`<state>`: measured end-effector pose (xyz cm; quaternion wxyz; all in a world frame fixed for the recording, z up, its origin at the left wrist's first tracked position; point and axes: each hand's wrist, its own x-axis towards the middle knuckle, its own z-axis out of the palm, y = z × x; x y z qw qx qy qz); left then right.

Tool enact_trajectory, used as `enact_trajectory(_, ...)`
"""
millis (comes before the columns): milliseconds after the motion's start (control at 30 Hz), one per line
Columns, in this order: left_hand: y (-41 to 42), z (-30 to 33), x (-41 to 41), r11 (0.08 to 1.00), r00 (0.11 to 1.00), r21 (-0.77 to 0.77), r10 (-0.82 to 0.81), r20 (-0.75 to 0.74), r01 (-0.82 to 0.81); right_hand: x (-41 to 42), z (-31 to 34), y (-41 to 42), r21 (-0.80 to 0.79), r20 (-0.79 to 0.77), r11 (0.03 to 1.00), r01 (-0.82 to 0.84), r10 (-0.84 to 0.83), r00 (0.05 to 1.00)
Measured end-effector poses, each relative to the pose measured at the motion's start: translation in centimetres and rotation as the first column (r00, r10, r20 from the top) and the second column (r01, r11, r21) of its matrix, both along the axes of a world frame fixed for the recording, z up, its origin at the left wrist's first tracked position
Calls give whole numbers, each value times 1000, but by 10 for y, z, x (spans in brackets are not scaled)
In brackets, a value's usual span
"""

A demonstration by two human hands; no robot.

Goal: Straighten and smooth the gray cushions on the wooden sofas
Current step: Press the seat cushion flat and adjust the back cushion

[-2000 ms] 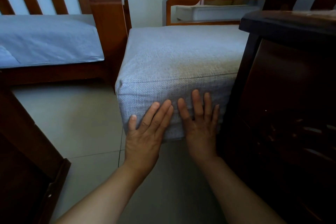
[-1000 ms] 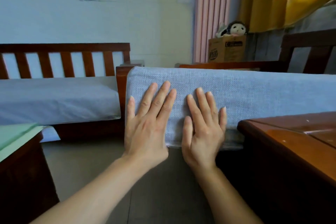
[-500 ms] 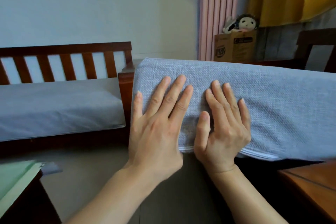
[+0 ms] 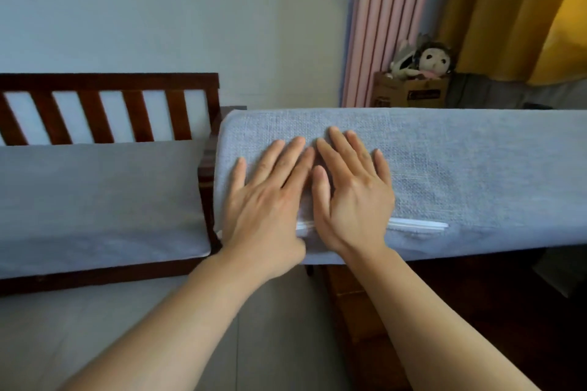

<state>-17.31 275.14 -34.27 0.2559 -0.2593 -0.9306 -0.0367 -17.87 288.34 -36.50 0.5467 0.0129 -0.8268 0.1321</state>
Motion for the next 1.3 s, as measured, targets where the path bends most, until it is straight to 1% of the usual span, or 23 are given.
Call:
enact_trajectory(33,0,12,-12,999,999,-34,-22,23,23,-7,11,7,-1,42,1000,-24,24,999)
enact_trajectory(100,2,37,-37,996,996,-53,-64,56,67,-23,36,22,26,154,998,-52,47,987)
enact_trajectory(167,7,53,-59,995,992,-60,-79,102,85,-37,56,37,82,290,997,-14,-10,957)
enact_trajectory(267,16,71,-85,995,985,-70,-64,158,76,-58,82,54,106,511,992,70,-114,852)
enact_trajectory(367,19,83,-110,992,975,-90,-64,212,85,-79,97,62,101,614,992,79,-125,779)
enact_trajectory(533,23,106,-154,990,950,-109,-55,306,93,-122,116,68,89,676,995,47,-95,731)
enact_trajectory(800,28,139,-245,986,876,-147,2,482,79,-216,148,73,73,760,997,-7,-51,648)
enact_trajectory(867,32,145,-267,986,850,-139,-2,527,88,-237,155,78,49,775,999,-13,-30,631)
enact_trajectory(967,38,152,-297,993,801,-75,-24,599,86,-267,161,85,8,808,1000,-15,2,590)
enact_trajectory(1133,45,158,-347,995,771,-43,-39,636,86,-312,171,91,-44,840,999,6,34,542)
enact_trajectory(1300,56,159,-384,986,762,-55,-87,642,159,-328,176,90,-17,855,999,46,-9,518)
